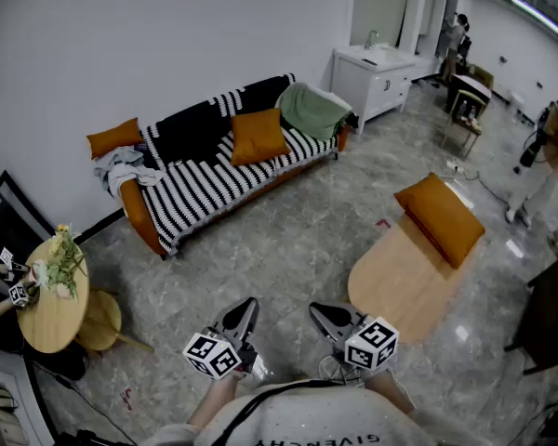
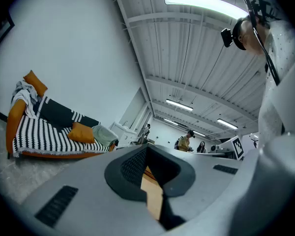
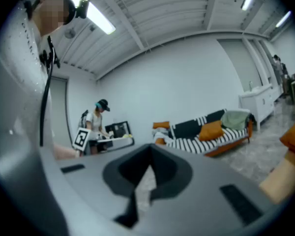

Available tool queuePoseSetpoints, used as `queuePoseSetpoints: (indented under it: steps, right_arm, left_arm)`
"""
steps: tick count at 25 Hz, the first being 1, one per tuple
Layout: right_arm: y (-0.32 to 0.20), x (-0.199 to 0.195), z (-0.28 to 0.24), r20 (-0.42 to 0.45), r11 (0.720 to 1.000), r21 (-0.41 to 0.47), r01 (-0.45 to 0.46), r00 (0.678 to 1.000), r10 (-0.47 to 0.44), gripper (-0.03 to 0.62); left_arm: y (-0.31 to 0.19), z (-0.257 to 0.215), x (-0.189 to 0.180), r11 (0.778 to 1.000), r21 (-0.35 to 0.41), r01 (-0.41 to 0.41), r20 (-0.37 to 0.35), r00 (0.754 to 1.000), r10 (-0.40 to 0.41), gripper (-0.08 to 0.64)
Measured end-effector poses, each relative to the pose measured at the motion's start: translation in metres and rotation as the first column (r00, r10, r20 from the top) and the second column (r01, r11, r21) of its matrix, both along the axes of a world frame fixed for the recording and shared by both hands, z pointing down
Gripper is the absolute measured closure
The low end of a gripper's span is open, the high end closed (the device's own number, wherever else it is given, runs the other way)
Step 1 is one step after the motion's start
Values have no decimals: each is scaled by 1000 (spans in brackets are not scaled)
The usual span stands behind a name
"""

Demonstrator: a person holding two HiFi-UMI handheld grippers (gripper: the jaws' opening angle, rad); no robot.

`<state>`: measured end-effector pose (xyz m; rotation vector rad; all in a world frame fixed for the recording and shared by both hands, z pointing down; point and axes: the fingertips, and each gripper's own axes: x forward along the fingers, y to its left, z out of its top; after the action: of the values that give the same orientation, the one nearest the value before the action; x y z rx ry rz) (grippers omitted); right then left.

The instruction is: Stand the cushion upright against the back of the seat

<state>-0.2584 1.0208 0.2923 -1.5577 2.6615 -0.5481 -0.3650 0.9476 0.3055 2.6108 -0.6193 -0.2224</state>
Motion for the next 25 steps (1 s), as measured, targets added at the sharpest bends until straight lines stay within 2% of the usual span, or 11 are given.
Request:
queuePoseSetpoints:
  steps: [8,17,25]
  right_arm:
    - [-4,28,0,-20,1000,19,23,1000,-23,575]
    - [-14,59,6,19,999,17,38,999,-39,574]
    - [-66,86,20,24,999,-7,44,999,-44,574]
  left_arm:
    - [-7,-4,27,1000,17,26,-6,1000,-26,535]
    - [-10,7,60,999,11,51,11,999,-51,535]
    - [-64,24,79,997,-10,82,33,996,-81,535]
